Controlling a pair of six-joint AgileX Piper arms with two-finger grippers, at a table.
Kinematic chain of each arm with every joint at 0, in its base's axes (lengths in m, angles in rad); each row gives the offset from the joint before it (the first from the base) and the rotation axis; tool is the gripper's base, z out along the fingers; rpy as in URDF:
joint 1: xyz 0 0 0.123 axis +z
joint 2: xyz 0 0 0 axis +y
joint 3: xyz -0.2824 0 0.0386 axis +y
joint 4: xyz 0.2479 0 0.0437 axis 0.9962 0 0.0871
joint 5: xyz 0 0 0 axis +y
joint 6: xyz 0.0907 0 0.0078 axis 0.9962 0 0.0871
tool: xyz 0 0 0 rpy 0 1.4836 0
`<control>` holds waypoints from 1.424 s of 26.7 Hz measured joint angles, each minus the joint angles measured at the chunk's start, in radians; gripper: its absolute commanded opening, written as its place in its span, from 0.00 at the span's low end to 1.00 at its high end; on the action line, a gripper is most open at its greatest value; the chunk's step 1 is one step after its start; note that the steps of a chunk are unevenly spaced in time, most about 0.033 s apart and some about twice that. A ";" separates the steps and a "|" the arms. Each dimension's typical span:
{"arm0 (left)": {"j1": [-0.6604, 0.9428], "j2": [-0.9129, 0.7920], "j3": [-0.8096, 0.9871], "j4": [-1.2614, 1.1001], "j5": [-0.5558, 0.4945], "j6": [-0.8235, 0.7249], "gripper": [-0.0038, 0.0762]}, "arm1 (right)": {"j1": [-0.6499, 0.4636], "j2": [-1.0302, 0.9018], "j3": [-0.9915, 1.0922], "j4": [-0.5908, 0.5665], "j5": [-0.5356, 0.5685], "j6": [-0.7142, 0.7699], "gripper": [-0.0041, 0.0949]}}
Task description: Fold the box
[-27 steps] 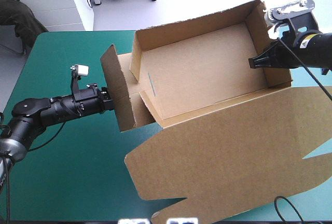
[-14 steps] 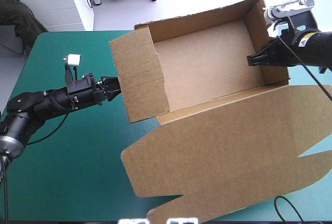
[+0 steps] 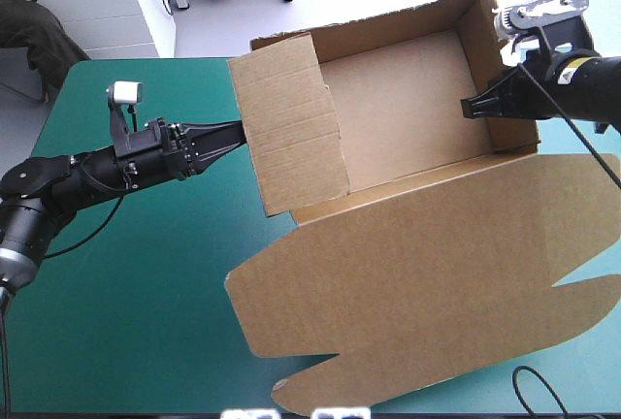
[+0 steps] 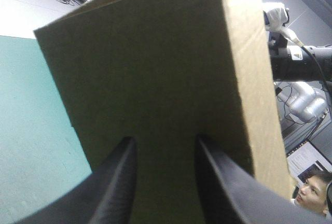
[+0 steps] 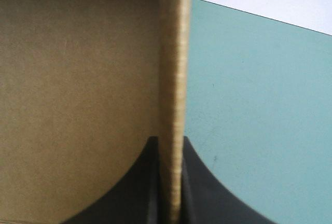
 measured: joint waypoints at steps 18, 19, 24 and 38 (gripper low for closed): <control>-0.041 0.000 -0.121 0.039 0.011 -0.117 0.59 | 0.000 0.012 0.000 0.034 -0.054 -0.003 0.02; -0.041 0.000 -0.132 0.061 0.011 -0.129 0.59 | 0.000 0.012 0.000 0.037 -0.059 -0.004 0.02; -0.041 0.000 -0.195 0.175 -0.049 -0.209 0.59 | 0.000 0.012 0.000 0.044 -0.091 -0.007 0.02; -0.076 0.000 -0.487 0.612 -0.100 -0.520 0.59 | 0.130 0.082 0.000 0.030 -0.215 0.070 0.03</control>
